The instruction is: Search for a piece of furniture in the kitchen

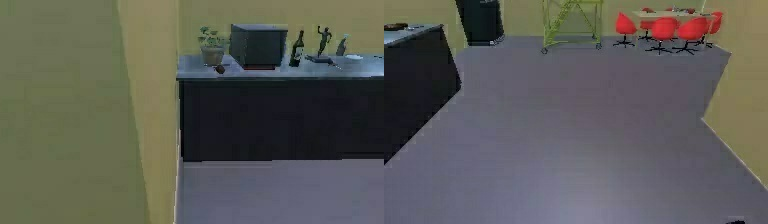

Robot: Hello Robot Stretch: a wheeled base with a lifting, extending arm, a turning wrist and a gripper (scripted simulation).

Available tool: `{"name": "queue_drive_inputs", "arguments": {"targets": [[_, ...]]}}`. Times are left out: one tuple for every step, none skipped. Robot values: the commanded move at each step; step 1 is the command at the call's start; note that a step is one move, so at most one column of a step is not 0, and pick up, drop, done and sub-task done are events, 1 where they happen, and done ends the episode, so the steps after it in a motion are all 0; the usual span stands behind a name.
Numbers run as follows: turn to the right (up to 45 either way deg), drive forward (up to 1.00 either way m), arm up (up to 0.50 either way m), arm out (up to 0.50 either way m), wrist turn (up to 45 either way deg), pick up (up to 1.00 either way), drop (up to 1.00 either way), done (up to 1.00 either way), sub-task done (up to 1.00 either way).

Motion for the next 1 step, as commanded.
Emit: {"name": "queue_drive_inputs", "arguments": {"targets": [[45.0,0.00,0.00,0.00,0.0,0.00,0.00,0.00,0.00]]}}
